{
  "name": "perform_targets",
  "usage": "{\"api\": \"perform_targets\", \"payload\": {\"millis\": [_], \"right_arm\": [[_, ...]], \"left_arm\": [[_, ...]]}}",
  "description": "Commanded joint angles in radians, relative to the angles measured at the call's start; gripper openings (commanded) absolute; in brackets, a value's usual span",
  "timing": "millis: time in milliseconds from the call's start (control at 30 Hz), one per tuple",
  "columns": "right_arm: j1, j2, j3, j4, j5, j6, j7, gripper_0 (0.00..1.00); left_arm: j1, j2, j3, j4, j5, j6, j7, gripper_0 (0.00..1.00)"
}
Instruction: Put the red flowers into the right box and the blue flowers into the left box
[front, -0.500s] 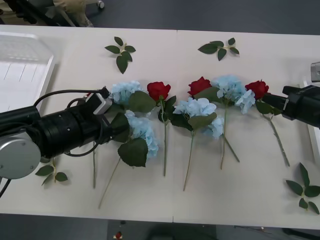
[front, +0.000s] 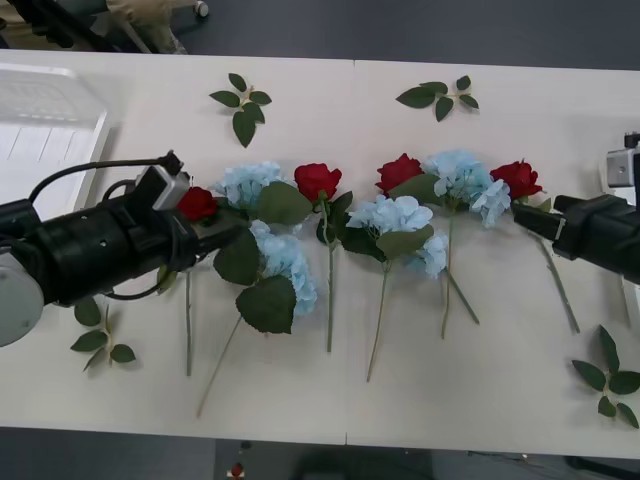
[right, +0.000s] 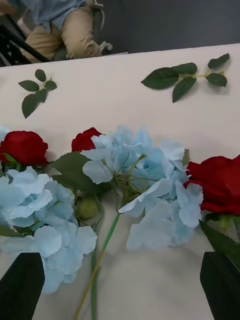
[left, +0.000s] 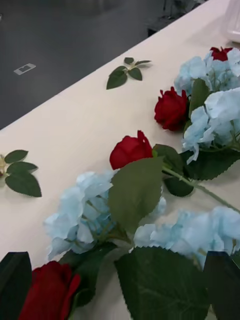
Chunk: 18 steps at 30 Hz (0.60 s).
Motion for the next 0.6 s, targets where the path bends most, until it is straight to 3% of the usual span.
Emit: {"api": "perform_targets", "payload": {"millis": [33, 267, 600], "right_arm": [[-0.052, -0.071, -0.030, -0.027, 0.007, 0.056, -0.086, 0.92], [-0.155, -0.117, -0.106, -0.032, 0.154, 0.277, -0.362, 0.92], [-0.268, -0.128, -0.119, -0.032, 0.430, 0.482, -0.670, 0.92]], "left_arm": [[0.047, 0.066, 0.026, -0.020, 0.012, -0.004, 0.033, 1.00], [0.103, 0.082, 0.054, -0.008, 0.028, -0.003, 0.126, 1.00], [0.093, 0.082, 0.063, 0.034, -0.007, 0.060, 0.331, 1.00]]}}
